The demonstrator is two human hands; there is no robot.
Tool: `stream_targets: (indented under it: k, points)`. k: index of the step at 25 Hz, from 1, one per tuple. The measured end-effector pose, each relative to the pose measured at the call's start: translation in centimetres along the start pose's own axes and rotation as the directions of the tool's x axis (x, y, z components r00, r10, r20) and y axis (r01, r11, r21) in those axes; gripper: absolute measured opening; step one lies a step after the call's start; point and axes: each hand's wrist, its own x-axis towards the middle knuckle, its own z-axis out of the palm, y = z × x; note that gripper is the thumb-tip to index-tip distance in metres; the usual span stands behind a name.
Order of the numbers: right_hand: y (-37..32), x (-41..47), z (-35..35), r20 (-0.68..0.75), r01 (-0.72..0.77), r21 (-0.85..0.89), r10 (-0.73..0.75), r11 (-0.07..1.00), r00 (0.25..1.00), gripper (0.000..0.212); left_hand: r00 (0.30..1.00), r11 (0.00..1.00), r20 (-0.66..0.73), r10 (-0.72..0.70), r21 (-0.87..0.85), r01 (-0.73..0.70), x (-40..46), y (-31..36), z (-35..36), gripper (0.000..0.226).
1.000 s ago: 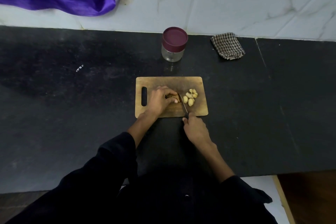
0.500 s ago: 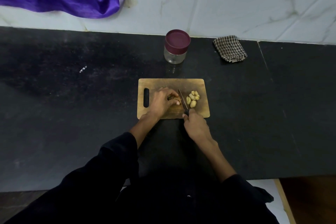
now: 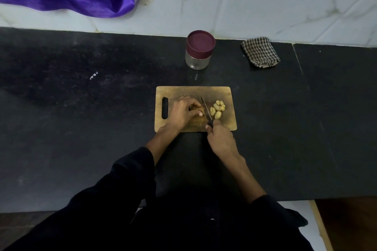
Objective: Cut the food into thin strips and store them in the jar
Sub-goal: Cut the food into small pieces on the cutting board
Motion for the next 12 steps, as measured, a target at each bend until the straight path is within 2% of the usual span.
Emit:
stream_targets:
  k: [12]
  points:
    - [-1.02,0.11,0.60,-0.016,-0.022,-0.109,0.021,0.994,1.000,0.019,0.999,1.000,-0.035,0.004,-0.010,-0.004,0.18,-0.16,0.41,0.024]
